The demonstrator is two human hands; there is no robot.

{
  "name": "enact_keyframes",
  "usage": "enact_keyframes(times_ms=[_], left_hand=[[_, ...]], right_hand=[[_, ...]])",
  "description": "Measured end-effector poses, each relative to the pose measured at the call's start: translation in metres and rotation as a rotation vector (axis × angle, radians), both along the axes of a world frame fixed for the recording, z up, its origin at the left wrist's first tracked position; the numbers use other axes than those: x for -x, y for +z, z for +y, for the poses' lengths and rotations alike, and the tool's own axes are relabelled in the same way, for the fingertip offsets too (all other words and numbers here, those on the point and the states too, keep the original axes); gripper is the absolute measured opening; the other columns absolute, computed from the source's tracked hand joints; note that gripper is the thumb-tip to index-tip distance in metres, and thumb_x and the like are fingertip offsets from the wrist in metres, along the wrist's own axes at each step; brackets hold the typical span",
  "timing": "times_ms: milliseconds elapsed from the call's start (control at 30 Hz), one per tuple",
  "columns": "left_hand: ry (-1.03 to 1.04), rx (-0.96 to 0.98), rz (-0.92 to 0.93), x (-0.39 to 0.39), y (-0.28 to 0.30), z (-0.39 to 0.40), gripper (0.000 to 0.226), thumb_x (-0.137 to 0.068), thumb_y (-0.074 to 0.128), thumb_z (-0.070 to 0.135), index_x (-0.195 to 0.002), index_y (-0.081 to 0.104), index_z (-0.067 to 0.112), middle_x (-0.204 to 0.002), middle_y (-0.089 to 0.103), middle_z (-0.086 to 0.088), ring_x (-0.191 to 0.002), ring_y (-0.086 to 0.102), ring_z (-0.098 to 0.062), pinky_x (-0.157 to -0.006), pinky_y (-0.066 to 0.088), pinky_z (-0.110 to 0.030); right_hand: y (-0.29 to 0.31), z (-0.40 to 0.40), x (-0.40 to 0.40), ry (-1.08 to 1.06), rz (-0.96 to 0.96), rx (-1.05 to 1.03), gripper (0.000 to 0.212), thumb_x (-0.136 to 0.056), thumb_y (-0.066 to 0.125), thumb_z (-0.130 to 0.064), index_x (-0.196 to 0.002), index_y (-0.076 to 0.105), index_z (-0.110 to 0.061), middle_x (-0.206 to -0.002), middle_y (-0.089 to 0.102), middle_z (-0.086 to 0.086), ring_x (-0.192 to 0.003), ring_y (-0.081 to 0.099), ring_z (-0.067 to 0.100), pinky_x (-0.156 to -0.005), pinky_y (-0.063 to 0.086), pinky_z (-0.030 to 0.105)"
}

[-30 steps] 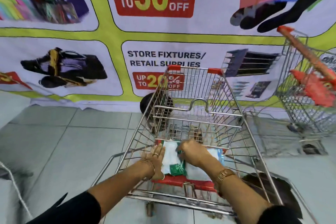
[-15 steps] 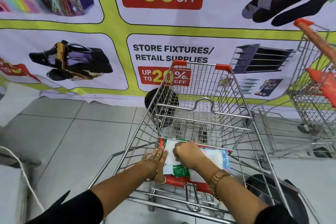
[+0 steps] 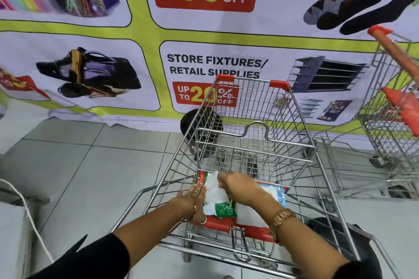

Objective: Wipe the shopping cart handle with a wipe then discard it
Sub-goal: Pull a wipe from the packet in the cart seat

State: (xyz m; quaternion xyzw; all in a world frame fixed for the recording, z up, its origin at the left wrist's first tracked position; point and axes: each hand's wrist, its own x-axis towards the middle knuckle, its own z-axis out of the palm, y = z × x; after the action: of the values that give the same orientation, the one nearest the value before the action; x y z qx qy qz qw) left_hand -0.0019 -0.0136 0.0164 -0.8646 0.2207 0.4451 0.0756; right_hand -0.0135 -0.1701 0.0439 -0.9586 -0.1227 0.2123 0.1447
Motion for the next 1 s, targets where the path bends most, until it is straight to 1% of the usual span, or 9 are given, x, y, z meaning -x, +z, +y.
enact_keyframes(times_ms=[100, 233, 333, 467, 600, 633, 700, 767, 1000], left_hand=[[0.025, 0.000, 0.008, 0.000, 0.007, -0.001, 0.084, -0.081, 0.051, 0.022, -0.148, 0.002, 0.010, -0.158, 0.000, -0.010, -0.146, 0.006, -0.025, -0.120, 0.014, -0.045], [0.049, 0.028, 0.003, 0.001, 0.022, -0.001, 0.083, -0.084, 0.049, 0.017, -0.148, -0.004, 0.009, -0.158, 0.005, -0.011, -0.145, 0.014, -0.026, -0.119, 0.021, -0.042], [0.103, 0.075, 0.011, -0.001, 0.034, 0.002, 0.068, -0.085, 0.047, 0.016, -0.146, 0.017, 0.009, -0.151, 0.026, -0.011, -0.137, 0.033, -0.026, -0.111, 0.036, -0.038], [0.052, 0.177, 0.013, -0.004, 0.053, 0.012, 0.038, -0.089, 0.045, 0.014, -0.126, 0.046, 0.008, -0.125, 0.054, -0.010, -0.111, 0.054, -0.024, -0.092, 0.048, -0.032], [0.168, 0.412, -0.111, -0.005, 0.078, 0.028, 0.028, -0.087, 0.047, 0.011, -0.104, 0.044, 0.033, -0.072, 0.039, 0.007, -0.058, 0.039, -0.004, -0.053, 0.033, -0.013], [0.228, 0.492, -0.128, -0.006, 0.084, 0.030, 0.038, -0.087, 0.050, 0.011, -0.115, 0.042, 0.036, -0.074, 0.046, 0.006, -0.059, 0.044, -0.005, -0.055, 0.038, -0.014], [0.296, 0.644, -0.198, -0.006, 0.098, 0.029, 0.051, -0.088, 0.057, 0.018, -0.136, 0.041, 0.023, -0.110, 0.064, -0.004, -0.095, 0.062, -0.017, -0.083, 0.049, -0.026], [0.333, 0.798, -0.286, 0.002, 0.119, 0.041, 0.056, -0.084, 0.063, 0.027, -0.136, 0.044, 0.017, -0.136, 0.054, -0.006, -0.122, 0.052, -0.020, -0.103, 0.041, -0.029], [0.487, 1.162, -0.243, 0.019, 0.150, 0.048, 0.054, -0.076, 0.073, 0.022, -0.127, 0.056, 0.013, -0.133, 0.057, -0.004, -0.118, 0.053, -0.012, -0.100, 0.041, -0.024]], right_hand=[[0.011, -0.005, 0.001, -0.062, -0.030, -0.097, 0.010, -0.094, 0.037, -0.015, -0.092, 0.046, -0.011, -0.085, 0.055, 0.015, -0.075, 0.048, 0.026, -0.065, 0.034, 0.031], [0.026, -0.011, 0.003, -0.116, -0.046, -0.160, 0.011, -0.095, 0.033, -0.015, -0.084, 0.035, -0.016, -0.080, 0.048, 0.008, -0.075, 0.044, 0.022, -0.065, 0.032, 0.031], [0.039, -0.018, 0.006, -0.199, -0.068, -0.169, 0.019, -0.098, 0.027, -0.025, -0.087, 0.039, -0.013, -0.085, 0.051, 0.011, -0.083, 0.051, 0.026, -0.069, 0.036, 0.033], [0.058, -0.022, 0.014, -0.378, -0.091, -0.299, 0.040, -0.099, 0.028, -0.027, -0.121, 0.048, -0.001, -0.108, 0.060, 0.013, -0.103, 0.053, 0.025, -0.085, 0.040, 0.033], [0.073, -0.018, 0.025, -0.550, -0.100, -0.450, 0.032, -0.098, 0.031, -0.027, -0.087, 0.054, -0.008, -0.071, 0.050, 0.001, -0.069, 0.047, 0.017, -0.059, 0.034, 0.026], [0.077, -0.015, 0.028, -0.590, -0.088, -0.517, 0.032, -0.098, 0.032, -0.026, -0.089, 0.056, -0.007, -0.069, 0.049, 0.001, -0.066, 0.045, 0.015, -0.059, 0.034, 0.027], [0.082, -0.012, 0.033, -0.669, -0.048, -0.663, 0.034, -0.098, 0.032, -0.024, -0.096, 0.060, -0.003, -0.073, 0.053, 0.005, -0.068, 0.048, 0.017, -0.060, 0.038, 0.026], [0.098, 0.005, 0.048, -0.705, -0.054, -0.740, 0.036, -0.098, 0.032, -0.024, -0.090, 0.059, -0.002, -0.074, 0.055, 0.007, -0.068, 0.050, 0.018, -0.060, 0.040, 0.026], [0.122, 0.035, 0.078, -0.711, -0.036, -0.887, 0.034, -0.098, 0.031, -0.023, -0.077, 0.054, -0.011, -0.064, 0.052, 0.006, -0.055, 0.043, 0.015, -0.051, 0.034, 0.025]])
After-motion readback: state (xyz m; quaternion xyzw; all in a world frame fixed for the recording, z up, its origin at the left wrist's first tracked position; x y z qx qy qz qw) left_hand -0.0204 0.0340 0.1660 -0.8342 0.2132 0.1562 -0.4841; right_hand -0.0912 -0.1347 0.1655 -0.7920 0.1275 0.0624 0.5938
